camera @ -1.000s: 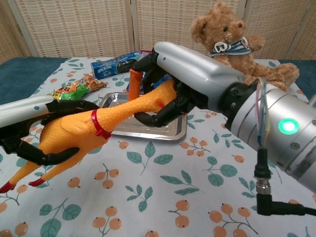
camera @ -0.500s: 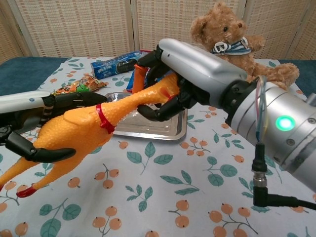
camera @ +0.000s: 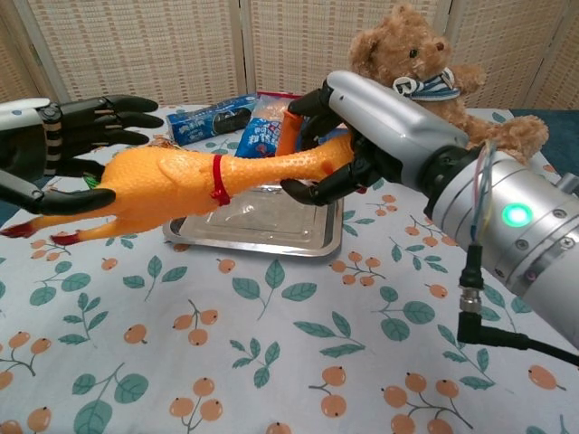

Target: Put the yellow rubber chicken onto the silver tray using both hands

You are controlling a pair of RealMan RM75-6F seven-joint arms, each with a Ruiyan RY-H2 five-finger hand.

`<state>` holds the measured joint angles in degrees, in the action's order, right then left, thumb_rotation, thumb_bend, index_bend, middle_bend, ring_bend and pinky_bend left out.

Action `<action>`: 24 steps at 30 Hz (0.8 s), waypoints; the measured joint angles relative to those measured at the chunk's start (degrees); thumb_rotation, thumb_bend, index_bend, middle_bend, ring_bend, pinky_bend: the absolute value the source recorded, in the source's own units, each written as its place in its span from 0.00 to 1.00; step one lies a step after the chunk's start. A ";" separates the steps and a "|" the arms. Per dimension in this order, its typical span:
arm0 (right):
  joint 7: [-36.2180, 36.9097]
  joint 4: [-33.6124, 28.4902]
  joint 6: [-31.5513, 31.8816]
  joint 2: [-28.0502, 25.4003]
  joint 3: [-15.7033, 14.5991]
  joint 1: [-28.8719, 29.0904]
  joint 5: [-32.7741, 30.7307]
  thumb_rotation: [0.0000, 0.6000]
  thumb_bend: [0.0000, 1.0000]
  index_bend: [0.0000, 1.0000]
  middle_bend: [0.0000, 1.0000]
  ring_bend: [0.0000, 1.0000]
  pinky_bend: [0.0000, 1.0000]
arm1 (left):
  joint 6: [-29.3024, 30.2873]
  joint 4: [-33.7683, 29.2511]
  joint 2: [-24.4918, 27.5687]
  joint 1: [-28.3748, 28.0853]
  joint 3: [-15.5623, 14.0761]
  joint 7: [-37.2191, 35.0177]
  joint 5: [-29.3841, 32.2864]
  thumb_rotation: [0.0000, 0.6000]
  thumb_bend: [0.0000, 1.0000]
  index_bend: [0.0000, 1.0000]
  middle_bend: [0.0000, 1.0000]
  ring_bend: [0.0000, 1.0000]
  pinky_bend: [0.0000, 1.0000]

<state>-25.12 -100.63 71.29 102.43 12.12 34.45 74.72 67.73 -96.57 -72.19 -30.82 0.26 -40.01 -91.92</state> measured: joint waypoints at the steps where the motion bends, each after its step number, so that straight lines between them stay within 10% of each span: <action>1: 0.09 -0.09 -0.01 -0.11 0.09 0.01 0.00 1.00 0.34 0.83 0.67 0.74 0.78 | 0.28 0.86 -0.25 0.16 0.60 1.05 1.02 1.00 0.32 0.00 0.00 0.00 0.00; 9: 0.78 1.79 0.74 0.01 1.70 0.28 0.22 1.00 0.34 0.83 0.67 0.74 0.78 | -0.66 8.45 -0.41 1.02 4.69 3.20 9.27 1.00 0.33 0.00 0.00 0.00 0.00; 24: 5.60 22.60 0.94 8.33 5.32 3.58 -0.46 1.00 0.34 0.83 0.67 0.75 0.75 | 4.67 12.10 3.21 4.62 4.40 -2.46 5.07 1.00 0.34 0.00 0.00 0.00 0.00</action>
<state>-19.52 -78.03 72.23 110.76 17.44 38.02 74.26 72.40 -84.47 -68.98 -26.20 4.66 -42.46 -86.84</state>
